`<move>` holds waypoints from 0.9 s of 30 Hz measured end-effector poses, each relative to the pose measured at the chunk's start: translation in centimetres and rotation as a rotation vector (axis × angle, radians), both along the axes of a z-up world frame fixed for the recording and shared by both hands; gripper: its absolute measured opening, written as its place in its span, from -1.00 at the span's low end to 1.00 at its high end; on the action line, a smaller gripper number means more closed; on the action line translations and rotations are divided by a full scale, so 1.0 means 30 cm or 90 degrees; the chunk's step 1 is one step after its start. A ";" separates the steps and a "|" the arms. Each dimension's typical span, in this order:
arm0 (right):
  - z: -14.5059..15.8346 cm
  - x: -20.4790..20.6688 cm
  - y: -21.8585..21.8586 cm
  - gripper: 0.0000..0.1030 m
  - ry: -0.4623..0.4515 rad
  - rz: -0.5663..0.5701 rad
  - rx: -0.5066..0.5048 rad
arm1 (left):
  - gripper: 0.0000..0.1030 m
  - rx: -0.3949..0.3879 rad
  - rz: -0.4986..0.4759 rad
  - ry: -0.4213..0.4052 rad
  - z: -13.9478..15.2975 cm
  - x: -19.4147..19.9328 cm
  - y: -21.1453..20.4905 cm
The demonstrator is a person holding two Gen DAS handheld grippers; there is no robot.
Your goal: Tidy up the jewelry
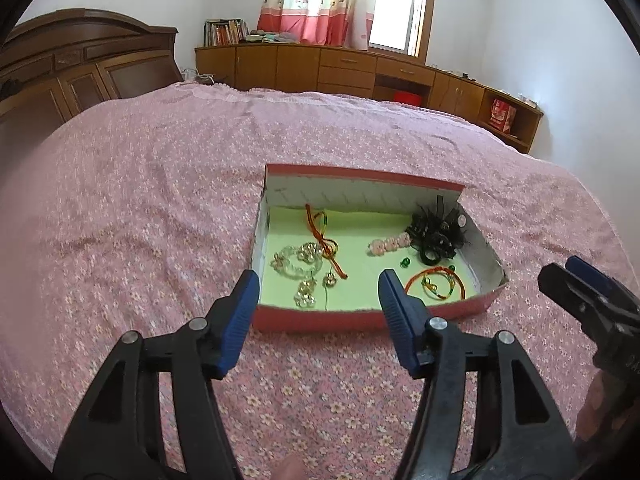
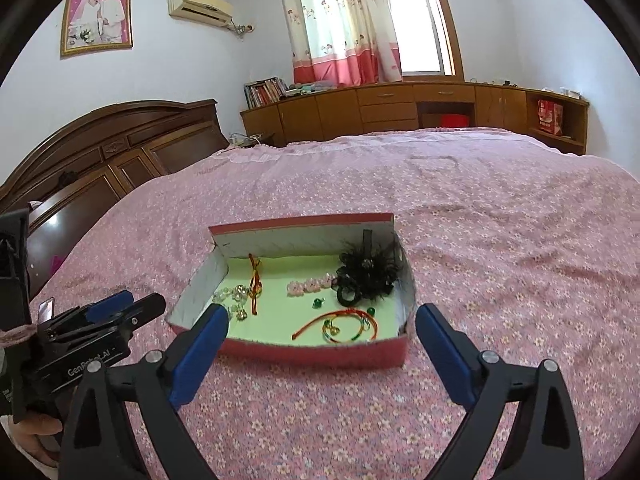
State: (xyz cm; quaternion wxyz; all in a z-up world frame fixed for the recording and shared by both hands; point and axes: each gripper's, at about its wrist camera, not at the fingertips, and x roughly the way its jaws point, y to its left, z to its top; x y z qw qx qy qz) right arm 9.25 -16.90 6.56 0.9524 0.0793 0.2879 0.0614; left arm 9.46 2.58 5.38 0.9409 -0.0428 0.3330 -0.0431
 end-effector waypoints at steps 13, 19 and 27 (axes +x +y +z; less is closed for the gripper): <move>-0.086 -0.066 0.005 0.99 -0.013 -0.011 -0.023 | 0.06 -0.001 0.019 0.020 -0.064 -0.029 -0.014; -0.112 -0.071 0.008 0.99 -0.010 -0.015 -0.027 | 0.06 -0.001 0.020 0.027 -0.085 -0.030 -0.020; -0.115 -0.070 0.004 0.99 -0.008 -0.018 -0.022 | 0.06 0.007 0.015 0.018 -0.080 -0.039 -0.032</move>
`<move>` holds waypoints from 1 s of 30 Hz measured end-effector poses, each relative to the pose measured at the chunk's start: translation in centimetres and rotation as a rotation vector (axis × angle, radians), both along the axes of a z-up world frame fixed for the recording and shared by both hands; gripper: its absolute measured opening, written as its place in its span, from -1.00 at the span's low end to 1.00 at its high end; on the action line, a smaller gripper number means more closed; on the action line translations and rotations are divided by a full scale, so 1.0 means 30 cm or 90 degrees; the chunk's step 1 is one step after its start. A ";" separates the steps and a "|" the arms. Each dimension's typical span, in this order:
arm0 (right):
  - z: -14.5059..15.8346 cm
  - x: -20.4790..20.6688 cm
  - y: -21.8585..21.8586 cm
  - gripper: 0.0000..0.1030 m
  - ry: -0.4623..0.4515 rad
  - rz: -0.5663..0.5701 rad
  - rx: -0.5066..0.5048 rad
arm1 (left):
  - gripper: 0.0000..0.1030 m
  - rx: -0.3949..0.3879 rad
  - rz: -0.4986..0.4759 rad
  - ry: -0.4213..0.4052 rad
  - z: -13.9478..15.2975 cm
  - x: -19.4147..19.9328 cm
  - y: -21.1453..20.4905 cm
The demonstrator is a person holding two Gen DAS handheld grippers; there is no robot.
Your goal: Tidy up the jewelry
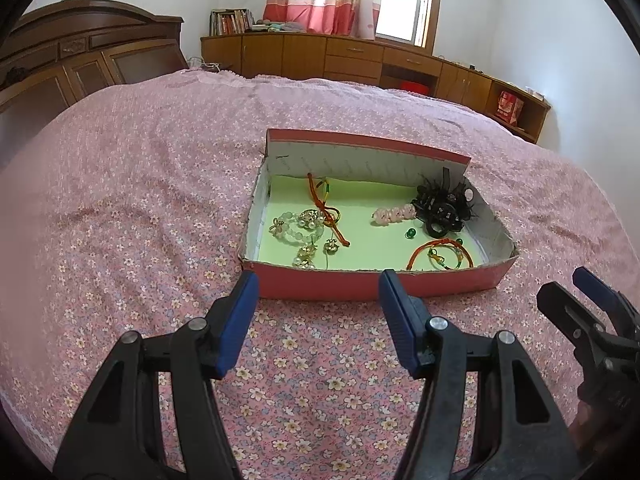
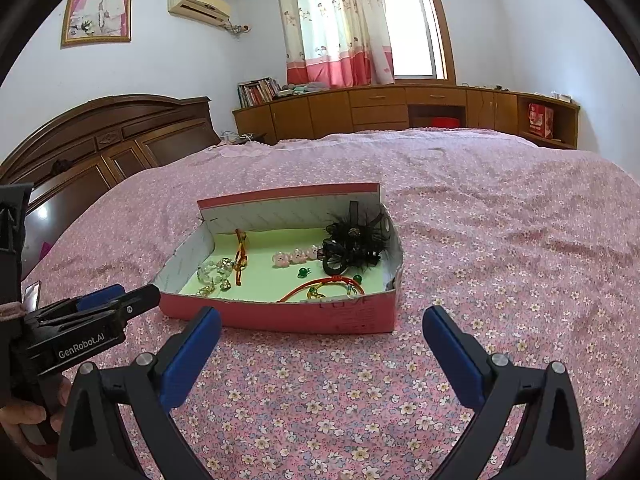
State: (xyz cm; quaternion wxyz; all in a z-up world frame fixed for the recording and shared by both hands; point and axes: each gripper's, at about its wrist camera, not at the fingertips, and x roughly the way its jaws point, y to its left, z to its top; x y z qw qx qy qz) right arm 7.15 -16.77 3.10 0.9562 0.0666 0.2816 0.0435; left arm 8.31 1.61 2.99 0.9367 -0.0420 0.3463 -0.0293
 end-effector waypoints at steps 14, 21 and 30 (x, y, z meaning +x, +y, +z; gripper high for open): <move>0.000 0.001 -0.002 0.99 0.000 0.000 0.001 | 0.06 0.000 -0.001 0.000 0.003 0.001 -0.004; -0.001 0.002 -0.001 0.99 0.001 0.001 0.001 | 0.06 -0.001 -0.001 0.000 0.005 0.002 -0.006; -0.002 0.003 -0.001 0.99 0.002 0.001 0.001 | 0.05 -0.001 -0.001 0.001 0.004 0.002 -0.007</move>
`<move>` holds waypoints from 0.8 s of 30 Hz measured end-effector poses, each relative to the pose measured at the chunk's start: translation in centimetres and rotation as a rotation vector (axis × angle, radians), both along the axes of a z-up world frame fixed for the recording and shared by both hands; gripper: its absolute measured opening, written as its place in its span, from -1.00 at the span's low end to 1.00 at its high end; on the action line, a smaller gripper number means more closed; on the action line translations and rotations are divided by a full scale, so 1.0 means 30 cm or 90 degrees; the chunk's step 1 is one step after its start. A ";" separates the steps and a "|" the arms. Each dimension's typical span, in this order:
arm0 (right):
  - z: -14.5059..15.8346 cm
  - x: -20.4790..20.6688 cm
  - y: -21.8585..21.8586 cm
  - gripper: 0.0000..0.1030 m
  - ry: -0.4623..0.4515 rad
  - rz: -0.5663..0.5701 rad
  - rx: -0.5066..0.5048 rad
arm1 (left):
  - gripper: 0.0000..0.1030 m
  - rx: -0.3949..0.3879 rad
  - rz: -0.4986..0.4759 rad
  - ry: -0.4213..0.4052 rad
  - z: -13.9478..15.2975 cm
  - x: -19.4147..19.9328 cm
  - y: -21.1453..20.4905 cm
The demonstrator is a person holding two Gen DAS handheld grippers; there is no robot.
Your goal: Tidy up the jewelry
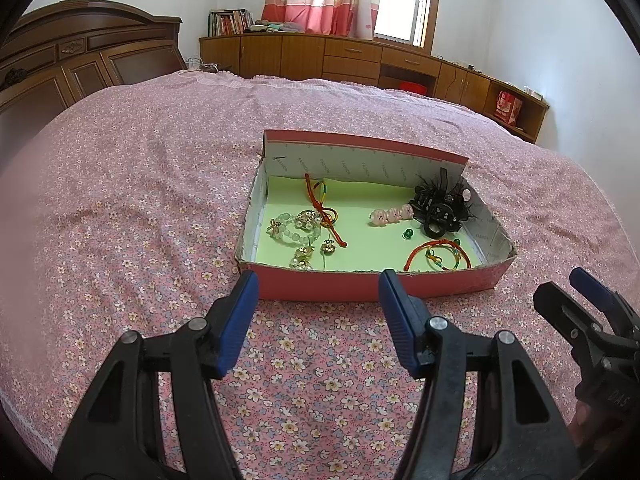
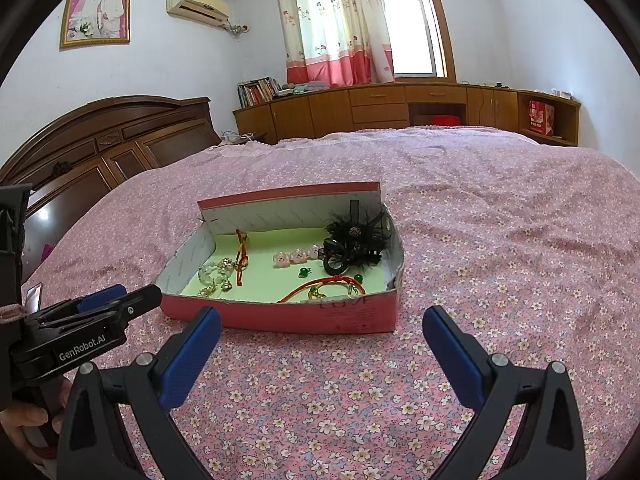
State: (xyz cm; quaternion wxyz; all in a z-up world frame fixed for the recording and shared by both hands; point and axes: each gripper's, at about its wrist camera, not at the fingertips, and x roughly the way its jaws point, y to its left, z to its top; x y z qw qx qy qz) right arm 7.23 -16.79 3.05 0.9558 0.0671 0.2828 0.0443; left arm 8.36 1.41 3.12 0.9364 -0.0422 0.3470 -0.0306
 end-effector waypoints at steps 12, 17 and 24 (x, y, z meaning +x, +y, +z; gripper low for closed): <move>-0.002 0.000 0.002 0.99 0.001 0.000 0.001 | 0.05 0.001 -0.002 -0.001 0.000 0.001 -0.007; -0.001 0.000 0.001 0.99 0.000 0.000 0.001 | 0.05 0.001 -0.001 -0.001 0.001 0.000 -0.007; -0.001 0.000 0.002 0.99 0.001 0.000 0.002 | 0.05 0.001 -0.002 -0.002 0.001 -0.003 -0.008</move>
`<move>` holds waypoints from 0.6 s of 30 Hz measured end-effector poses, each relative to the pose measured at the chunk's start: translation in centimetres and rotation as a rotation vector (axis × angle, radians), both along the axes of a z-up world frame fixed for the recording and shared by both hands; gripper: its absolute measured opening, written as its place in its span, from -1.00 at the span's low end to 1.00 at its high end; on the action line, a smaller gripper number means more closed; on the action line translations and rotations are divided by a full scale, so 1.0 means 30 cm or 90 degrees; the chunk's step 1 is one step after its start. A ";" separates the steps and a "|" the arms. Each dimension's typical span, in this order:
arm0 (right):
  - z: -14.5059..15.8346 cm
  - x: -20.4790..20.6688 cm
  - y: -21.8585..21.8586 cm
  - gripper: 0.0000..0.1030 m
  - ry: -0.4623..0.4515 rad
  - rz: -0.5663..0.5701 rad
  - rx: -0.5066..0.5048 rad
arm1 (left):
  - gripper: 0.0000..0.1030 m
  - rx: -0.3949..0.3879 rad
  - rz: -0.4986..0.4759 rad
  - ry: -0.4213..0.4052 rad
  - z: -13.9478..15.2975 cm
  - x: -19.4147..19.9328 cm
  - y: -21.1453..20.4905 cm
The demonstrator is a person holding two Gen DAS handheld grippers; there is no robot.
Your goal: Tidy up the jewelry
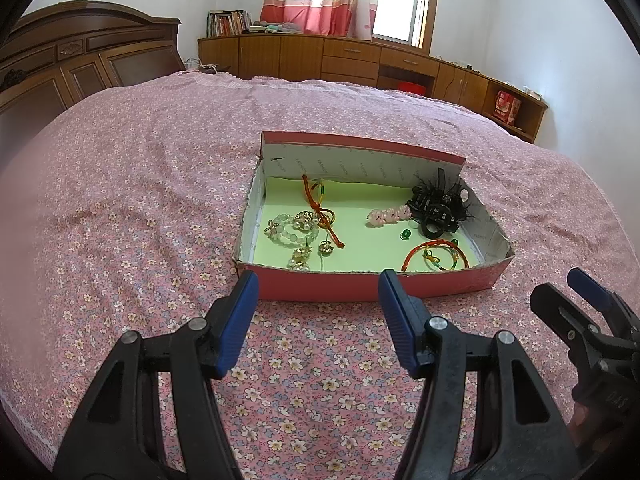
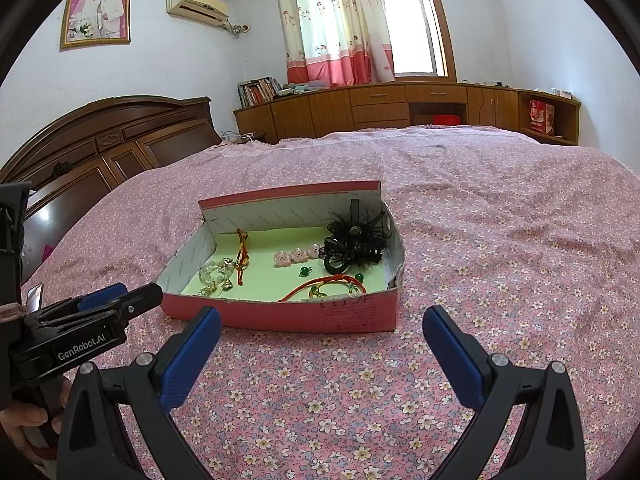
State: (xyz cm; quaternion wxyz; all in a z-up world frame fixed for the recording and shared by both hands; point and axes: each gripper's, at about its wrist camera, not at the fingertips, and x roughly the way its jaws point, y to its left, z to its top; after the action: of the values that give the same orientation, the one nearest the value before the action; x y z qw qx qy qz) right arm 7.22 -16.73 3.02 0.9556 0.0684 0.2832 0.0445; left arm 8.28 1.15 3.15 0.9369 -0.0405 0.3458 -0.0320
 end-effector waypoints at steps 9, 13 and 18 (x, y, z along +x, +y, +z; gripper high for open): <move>0.000 0.000 0.000 0.99 0.000 0.000 0.001 | 0.05 0.000 0.000 -0.001 0.002 -0.003 -0.002; 0.000 0.000 -0.002 0.99 0.000 0.000 0.000 | 0.05 0.000 -0.001 -0.001 0.002 -0.004 -0.005; 0.000 0.000 -0.002 0.99 0.001 0.000 0.001 | 0.05 -0.001 -0.001 -0.001 0.002 -0.003 -0.004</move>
State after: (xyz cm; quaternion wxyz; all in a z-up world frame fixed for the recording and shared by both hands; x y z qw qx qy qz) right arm 7.22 -16.78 3.01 0.9554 0.0692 0.2835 0.0446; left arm 8.20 1.04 3.22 0.9371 -0.0410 0.3451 -0.0327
